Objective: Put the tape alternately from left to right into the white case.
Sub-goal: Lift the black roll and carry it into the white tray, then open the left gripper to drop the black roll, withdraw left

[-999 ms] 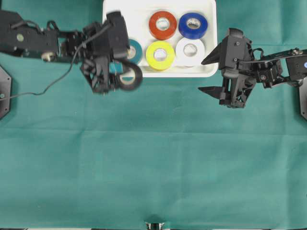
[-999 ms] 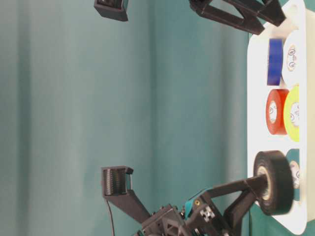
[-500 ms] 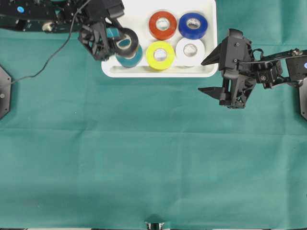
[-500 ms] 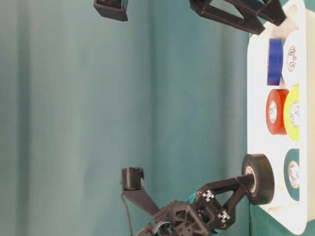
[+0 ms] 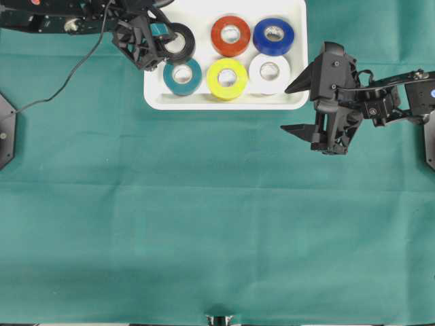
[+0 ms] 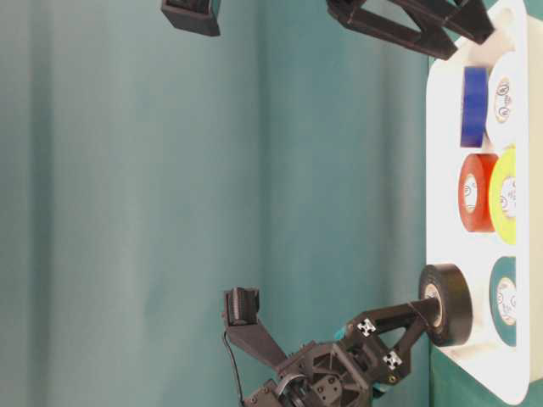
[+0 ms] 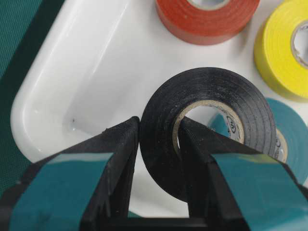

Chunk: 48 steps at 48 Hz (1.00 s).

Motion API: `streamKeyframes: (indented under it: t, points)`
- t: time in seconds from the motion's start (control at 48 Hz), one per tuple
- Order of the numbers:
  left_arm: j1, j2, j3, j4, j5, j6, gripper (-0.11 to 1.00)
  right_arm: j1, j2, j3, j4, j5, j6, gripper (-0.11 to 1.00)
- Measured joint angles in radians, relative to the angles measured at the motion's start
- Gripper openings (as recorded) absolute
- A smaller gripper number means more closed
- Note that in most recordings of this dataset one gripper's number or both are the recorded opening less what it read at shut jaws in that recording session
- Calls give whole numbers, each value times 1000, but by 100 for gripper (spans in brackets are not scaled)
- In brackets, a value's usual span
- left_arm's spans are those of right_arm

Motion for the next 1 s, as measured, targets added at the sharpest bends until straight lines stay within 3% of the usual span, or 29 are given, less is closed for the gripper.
streamKeyframes:
  t: [0.208, 0.416, 0.479, 0.708, 0.999]
  points:
    - [0, 0, -2, 0, -3, 2, 25, 0, 0, 0, 0, 0, 2, 67]
    - [0, 0, -2, -2, -25, 5, 83, 0, 0, 0, 0, 0, 2, 66]
    - [0, 0, -2, 0, -26, 14, 93, 0, 0, 0, 0, 0, 2, 67]
    - [-2, 2, -2, 0, -28, 54, 93, 0, 0, 0, 2, 0, 2, 67]
    - [-20, 2, -2, 0, -28, 51, 93, 0, 0, 5, 2, 0, 2, 67]
